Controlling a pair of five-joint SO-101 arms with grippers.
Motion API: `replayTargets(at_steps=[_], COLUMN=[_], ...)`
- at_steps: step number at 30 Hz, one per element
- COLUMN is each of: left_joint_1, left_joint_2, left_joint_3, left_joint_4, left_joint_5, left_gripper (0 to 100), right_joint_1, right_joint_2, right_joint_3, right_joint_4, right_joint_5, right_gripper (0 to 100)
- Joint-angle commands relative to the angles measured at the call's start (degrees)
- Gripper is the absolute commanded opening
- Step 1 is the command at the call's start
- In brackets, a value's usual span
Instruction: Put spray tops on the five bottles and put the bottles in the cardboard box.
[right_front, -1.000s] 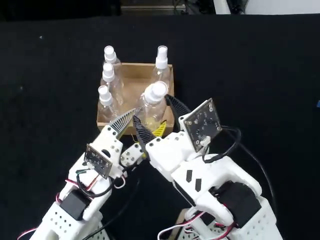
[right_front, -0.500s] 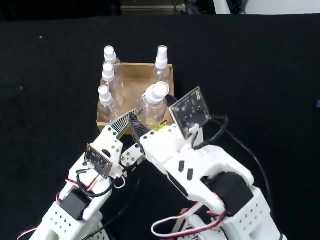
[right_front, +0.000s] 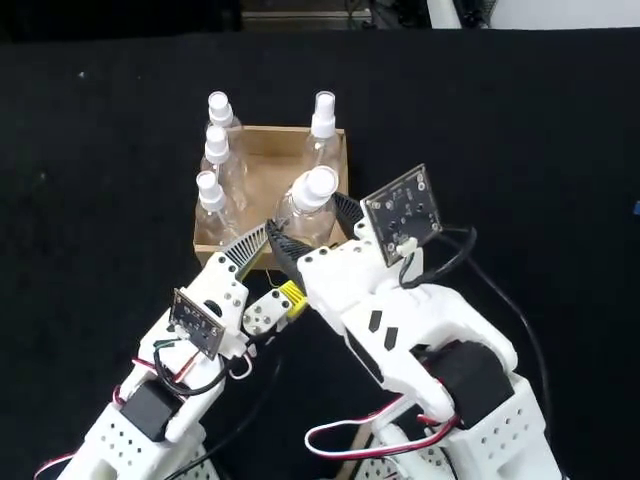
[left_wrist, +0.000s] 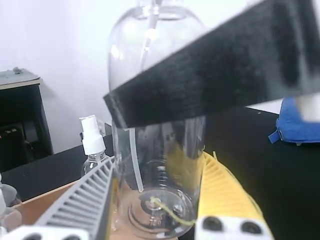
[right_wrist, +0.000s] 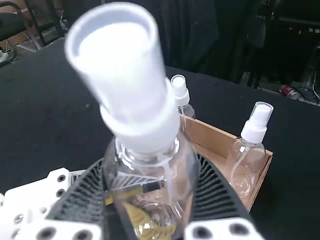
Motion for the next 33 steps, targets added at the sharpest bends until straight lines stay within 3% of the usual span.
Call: replayTargets(at_steps=[1,7,12,28,33], left_joint_1=[0.84,0.75,0.75,0.75,-3.30], left_joint_2=[-0.79,-0.79,-0.79,-0.79,-0.79], left_joint_3=[-1.19,-9.19,-8.13,-11.47,-13.05], left_joint_4=[0.70,13.54,13.89,20.40,21.45], left_joint_5=[-0.62,-0.62,-0.18,-0.26,-0.18], left_gripper=[9,11,24,33,33], right_joint_1=[1.23,1.23,1.23,1.32,7.38], right_joint_2=[0.92,1.01,1.01,1.27,1.36], right_joint_3=[-3.65,-3.82,-3.91,-3.74,-3.56], right_joint_4=[-1.58,-1.49,-1.49,-1.49,-2.64], right_joint_5=[0.35,0.35,0.26,0.26,0.35], right_gripper=[1.1,1.1,1.1,1.1,1.1])
